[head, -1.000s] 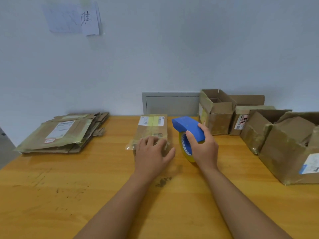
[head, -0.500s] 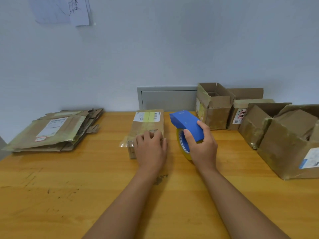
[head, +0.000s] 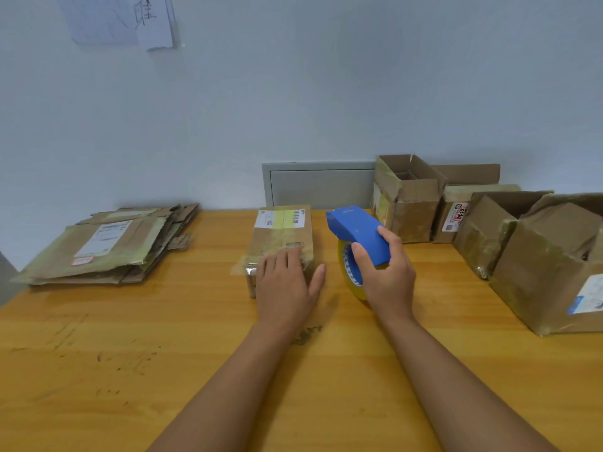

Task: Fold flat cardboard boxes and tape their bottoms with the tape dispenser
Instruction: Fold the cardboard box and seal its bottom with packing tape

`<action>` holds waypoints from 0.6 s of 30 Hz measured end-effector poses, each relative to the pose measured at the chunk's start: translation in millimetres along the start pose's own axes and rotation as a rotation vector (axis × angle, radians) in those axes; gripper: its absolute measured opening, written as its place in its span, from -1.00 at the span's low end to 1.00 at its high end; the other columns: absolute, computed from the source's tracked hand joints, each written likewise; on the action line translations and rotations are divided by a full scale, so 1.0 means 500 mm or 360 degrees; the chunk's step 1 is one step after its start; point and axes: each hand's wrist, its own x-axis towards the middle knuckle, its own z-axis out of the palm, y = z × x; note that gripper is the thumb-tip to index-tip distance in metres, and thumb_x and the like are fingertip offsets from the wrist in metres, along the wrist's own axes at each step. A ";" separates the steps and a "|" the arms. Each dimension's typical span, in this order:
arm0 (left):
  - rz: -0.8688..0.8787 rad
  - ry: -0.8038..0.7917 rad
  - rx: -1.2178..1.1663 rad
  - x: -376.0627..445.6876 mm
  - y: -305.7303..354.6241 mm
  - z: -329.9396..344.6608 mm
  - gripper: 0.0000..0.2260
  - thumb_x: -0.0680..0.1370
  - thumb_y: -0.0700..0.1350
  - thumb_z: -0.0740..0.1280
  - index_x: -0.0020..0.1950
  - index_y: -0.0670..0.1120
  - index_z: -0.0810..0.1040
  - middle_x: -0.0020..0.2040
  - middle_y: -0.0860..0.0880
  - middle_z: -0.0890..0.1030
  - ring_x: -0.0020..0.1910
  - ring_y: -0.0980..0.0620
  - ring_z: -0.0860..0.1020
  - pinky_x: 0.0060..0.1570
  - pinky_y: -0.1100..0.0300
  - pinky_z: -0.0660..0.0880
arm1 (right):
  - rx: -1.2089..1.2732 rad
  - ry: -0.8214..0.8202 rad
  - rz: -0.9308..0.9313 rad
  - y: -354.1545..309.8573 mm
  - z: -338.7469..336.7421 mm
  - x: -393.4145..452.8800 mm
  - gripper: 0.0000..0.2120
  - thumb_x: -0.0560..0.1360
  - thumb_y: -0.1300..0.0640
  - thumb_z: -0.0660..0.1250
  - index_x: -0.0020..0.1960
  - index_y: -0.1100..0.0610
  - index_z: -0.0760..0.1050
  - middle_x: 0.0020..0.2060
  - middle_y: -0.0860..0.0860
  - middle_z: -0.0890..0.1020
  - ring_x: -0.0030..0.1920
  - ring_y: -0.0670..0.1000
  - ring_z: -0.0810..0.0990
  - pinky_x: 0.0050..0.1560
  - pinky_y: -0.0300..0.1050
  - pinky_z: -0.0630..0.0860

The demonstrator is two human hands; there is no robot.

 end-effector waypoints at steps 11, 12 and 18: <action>0.0253 -0.0455 0.0308 -0.023 -0.032 -0.012 -0.24 0.55 0.36 -0.09 0.62 -0.09 0.02 0.57 -0.07 0.15 0.56 -0.08 0.05 0.54 -0.01 -0.19 | 0.0022 -0.0007 0.0005 0.002 -0.002 -0.002 -0.51 0.51 -0.14 0.41 0.38 -0.04 0.40 0.08 -0.09 0.49 0.03 -0.04 0.50 -0.13 -0.35 0.39; 0.0191 -0.0418 0.0157 -0.018 -0.031 -0.015 -0.31 0.58 0.33 -0.09 0.60 -0.05 0.12 0.54 -0.03 0.22 0.54 -0.04 0.10 0.53 0.04 -0.14 | 0.0028 -0.0008 0.0008 0.002 -0.002 -0.002 -0.51 0.51 -0.14 0.41 0.38 -0.05 0.41 0.09 -0.10 0.49 0.03 -0.05 0.50 -0.12 -0.35 0.39; -0.0189 -0.0291 -0.0274 0.042 -0.030 -0.036 -0.64 0.67 0.13 0.11 0.09 0.05 0.68 0.04 0.09 0.61 0.08 0.01 0.49 0.04 0.06 0.26 | 0.0046 -0.0013 0.0007 0.004 -0.003 -0.002 -0.51 0.51 -0.14 0.41 0.38 -0.05 0.40 0.10 -0.10 0.49 0.04 -0.05 0.50 -0.12 -0.33 0.41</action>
